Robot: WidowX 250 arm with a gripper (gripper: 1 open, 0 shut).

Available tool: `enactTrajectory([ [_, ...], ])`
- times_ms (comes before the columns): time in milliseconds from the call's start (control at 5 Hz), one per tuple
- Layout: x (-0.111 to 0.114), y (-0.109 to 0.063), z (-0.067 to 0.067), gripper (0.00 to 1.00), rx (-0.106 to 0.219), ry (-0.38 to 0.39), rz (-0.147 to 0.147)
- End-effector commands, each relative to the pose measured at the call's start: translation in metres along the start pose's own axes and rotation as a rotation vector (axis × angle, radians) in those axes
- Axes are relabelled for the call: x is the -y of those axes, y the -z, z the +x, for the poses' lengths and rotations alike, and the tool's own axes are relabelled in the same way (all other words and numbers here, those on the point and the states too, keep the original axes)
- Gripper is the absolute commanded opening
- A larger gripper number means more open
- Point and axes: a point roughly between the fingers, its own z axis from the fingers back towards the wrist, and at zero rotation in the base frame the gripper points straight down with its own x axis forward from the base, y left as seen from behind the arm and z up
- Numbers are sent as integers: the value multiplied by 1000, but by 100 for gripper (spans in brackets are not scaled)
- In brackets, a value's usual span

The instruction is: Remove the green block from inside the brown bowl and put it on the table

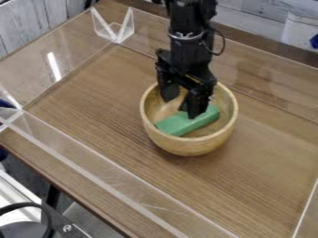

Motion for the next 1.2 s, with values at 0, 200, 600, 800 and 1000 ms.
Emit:
enactTrajectory([
  [0,-1,-5,8,100,34,10,13],
  [200,-1,3,10,100,21,12,10],
  [600,-1,7,10,0,16,9,9],
  [800,-1,-1,9,0,30,6,12],
  [1000,-2,-10,8,0,47,3,16],
])
